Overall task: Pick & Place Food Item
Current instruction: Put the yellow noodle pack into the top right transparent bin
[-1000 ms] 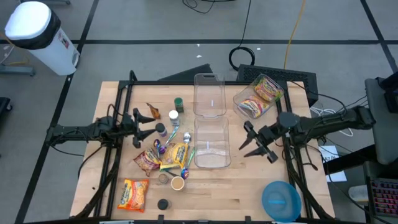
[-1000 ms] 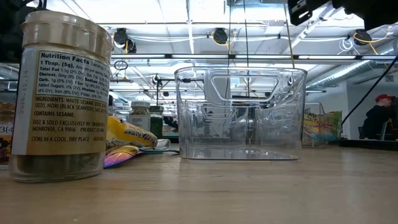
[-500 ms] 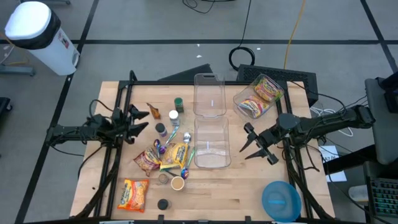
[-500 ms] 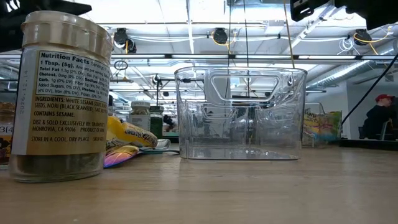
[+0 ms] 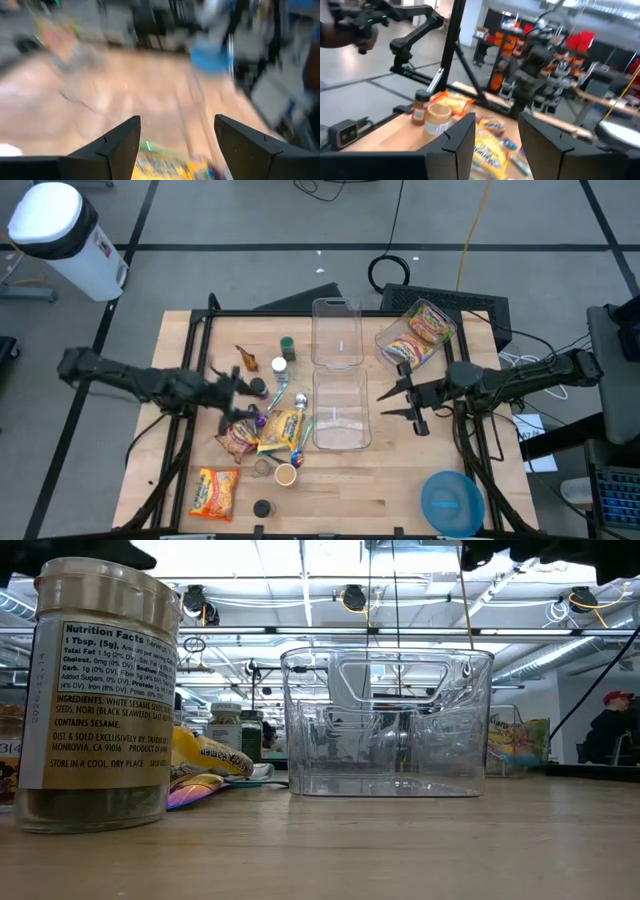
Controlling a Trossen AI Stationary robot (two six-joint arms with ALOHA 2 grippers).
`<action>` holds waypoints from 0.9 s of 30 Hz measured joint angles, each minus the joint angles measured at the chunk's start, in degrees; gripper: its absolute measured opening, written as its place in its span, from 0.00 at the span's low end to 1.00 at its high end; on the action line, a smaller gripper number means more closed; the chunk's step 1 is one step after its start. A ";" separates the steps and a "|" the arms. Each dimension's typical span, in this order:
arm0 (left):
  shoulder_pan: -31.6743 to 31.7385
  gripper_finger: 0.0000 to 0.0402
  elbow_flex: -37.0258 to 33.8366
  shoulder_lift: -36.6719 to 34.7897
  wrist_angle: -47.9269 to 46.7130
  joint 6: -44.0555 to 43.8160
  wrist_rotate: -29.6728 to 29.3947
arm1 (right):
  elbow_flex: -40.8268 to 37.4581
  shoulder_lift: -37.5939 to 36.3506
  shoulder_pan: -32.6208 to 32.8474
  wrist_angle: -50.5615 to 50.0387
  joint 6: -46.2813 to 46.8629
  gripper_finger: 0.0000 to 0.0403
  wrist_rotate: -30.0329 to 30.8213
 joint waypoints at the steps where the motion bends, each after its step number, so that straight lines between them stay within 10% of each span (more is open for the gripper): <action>1: -1.59 0.65 1.88 3.91 -1.31 -0.61 -0.10 | 0.00 0.00 0.00 0.89 -0.39 0.35 -0.11; 12: -11.46 0.65 15.00 31.59 -16.97 -6.49 -2.98 | 0.02 -0.02 0.02 9.08 0.41 0.35 -0.23; 27: -11.76 0.65 15.35 39.21 -24.58 -5.78 -10.13 | 0.04 0.85 0.04 9.46 2.25 0.35 2.55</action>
